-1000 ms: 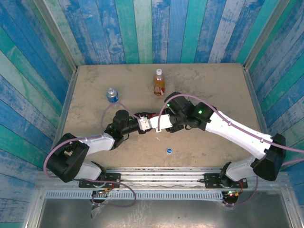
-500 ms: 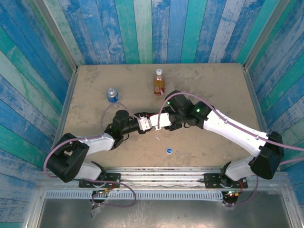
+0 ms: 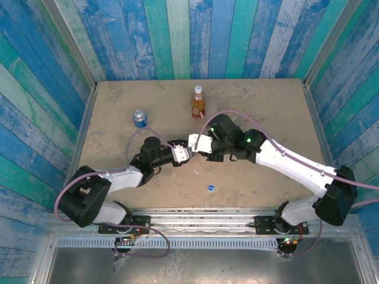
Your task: Screw on the bottle caps
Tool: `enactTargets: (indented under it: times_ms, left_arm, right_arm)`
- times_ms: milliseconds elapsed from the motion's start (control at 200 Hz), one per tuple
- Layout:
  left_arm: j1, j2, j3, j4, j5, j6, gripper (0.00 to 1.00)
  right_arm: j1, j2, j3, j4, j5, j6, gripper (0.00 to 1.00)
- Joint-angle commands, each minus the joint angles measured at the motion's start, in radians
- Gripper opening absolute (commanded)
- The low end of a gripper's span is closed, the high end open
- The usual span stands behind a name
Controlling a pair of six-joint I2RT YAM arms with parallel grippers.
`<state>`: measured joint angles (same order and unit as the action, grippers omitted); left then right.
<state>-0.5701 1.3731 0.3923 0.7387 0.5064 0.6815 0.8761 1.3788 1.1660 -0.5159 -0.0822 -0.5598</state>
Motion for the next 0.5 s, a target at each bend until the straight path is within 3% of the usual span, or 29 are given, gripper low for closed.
enactTargets:
  times_ms: [0,95,190,245,340,405,496]
  left_arm:
    - [-0.005,-0.016,0.003,-0.048,0.007,-0.004,0.52]
    - [-0.003,-0.015,0.006,-0.051,0.012,-0.003,0.52]
    - [-0.004,-0.011,0.008,-0.048,0.016,-0.006,0.52]
    - [-0.004,-0.013,0.008,-0.048,0.021,-0.007,0.52]
    - [-0.005,-0.02,0.004,-0.051,0.018,-0.007,0.52]
    - [-0.004,-0.022,0.004,-0.053,0.016,-0.007,0.52]
    - [-0.004,-0.021,0.005,-0.056,0.015,-0.003,0.52]
  right_arm:
    - [0.021,-0.047,-0.045,0.232,0.01,0.714,0.07]
    - [0.059,-0.033,-0.028,0.192,0.089,1.073,0.05]
    - [0.058,-0.024,0.011,0.091,0.101,1.1,0.12]
    - [0.048,-0.034,0.026,0.045,0.119,0.974,0.19]
    - [0.029,-0.073,0.006,0.011,0.047,0.6,0.41]
    - [0.011,-0.098,-0.017,-0.004,-0.05,0.317,0.49]
    - [0.01,-0.123,-0.027,-0.022,-0.082,0.067,0.55]
